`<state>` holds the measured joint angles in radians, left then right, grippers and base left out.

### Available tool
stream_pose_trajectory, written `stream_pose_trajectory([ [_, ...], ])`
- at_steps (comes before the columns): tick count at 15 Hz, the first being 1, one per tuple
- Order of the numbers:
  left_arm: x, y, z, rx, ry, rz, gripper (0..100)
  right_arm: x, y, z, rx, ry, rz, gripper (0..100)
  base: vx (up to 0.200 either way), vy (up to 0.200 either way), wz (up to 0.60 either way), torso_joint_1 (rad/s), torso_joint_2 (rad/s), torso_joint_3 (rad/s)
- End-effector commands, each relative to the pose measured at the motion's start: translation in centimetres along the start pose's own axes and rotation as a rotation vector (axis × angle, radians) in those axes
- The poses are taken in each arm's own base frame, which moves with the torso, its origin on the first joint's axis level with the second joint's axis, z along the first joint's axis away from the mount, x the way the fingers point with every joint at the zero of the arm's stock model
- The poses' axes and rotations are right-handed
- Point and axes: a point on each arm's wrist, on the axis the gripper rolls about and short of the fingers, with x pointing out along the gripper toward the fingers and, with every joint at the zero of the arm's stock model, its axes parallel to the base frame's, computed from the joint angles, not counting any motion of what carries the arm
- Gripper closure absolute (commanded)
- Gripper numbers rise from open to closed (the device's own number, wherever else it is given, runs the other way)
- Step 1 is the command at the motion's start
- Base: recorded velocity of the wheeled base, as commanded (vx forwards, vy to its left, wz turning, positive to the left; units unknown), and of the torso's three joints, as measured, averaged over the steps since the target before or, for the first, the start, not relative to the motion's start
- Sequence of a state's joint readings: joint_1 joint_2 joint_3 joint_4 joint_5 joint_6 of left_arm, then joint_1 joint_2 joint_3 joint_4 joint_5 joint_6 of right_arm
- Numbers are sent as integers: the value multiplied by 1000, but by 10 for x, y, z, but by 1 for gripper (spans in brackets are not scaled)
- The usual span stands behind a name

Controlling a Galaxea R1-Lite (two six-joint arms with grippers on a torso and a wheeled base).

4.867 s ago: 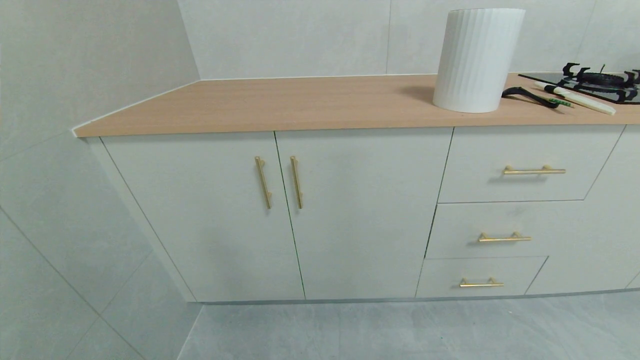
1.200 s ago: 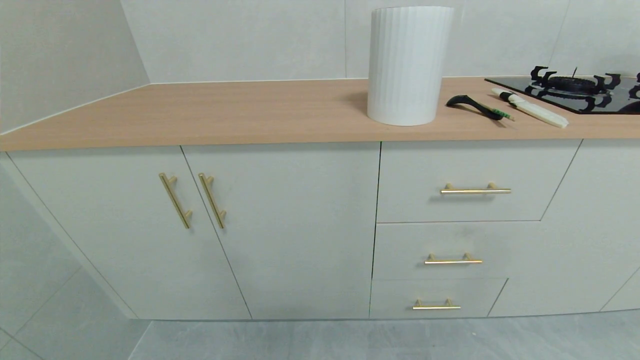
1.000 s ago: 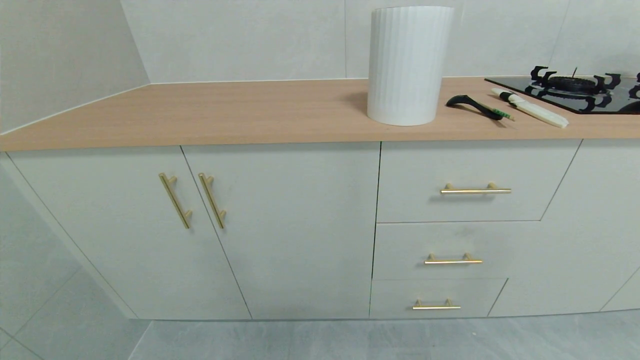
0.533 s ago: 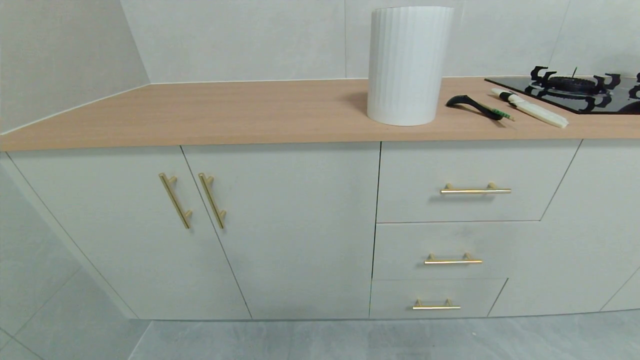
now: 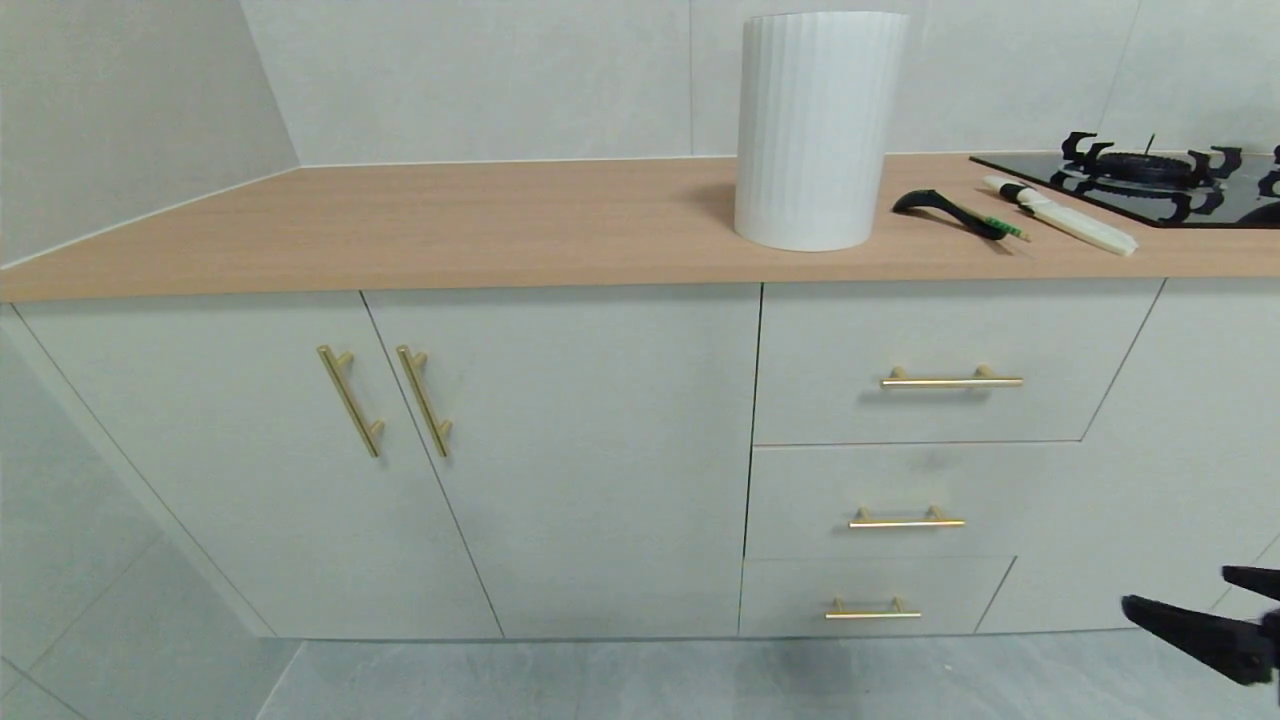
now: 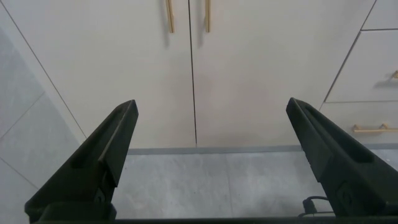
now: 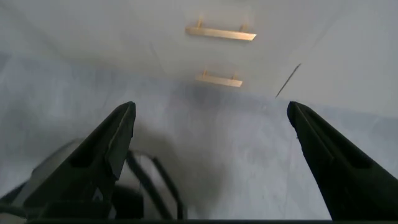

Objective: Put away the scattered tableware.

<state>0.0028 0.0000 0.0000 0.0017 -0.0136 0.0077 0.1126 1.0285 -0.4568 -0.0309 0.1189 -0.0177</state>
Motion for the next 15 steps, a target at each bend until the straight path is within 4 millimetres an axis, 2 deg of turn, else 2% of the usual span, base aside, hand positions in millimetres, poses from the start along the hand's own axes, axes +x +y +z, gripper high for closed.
stream_pose_trajectory([
  [1, 0, 0, 0, 0, 1, 0, 0, 90, -3, 24, -2, 176, 38, 0, 0, 0, 0, 0, 0, 0],
  [2, 0, 0, 0, 0, 1, 0, 0, 98, -4, 26, -3, 169, 36, 0, 0, 0, 0, 0, 0, 0],
  [4, 0, 0, 0, 0, 1, 2, 0, 137, -8, 24, -4, 173, 14, 0, 0, 0, 0, 0, 0, 0],
  [5, 0, 0, 0, 0, 1, 0, 0, 158, -10, 15, -8, 191, -18, 0, 0, 0, 0, 0, 0, 0],
  [7, 0, 0, 0, 0, 1, 0, 0, 180, -13, 4, -10, 208, -59, 0, 0, 0, 0, 0, 0, 0],
  [15, 0, 0, 0, 0, 1, 0, 0, 240, -15, -36, -19, 75, -135, 0, 0, 0, 0, 0, 0, 0],
])
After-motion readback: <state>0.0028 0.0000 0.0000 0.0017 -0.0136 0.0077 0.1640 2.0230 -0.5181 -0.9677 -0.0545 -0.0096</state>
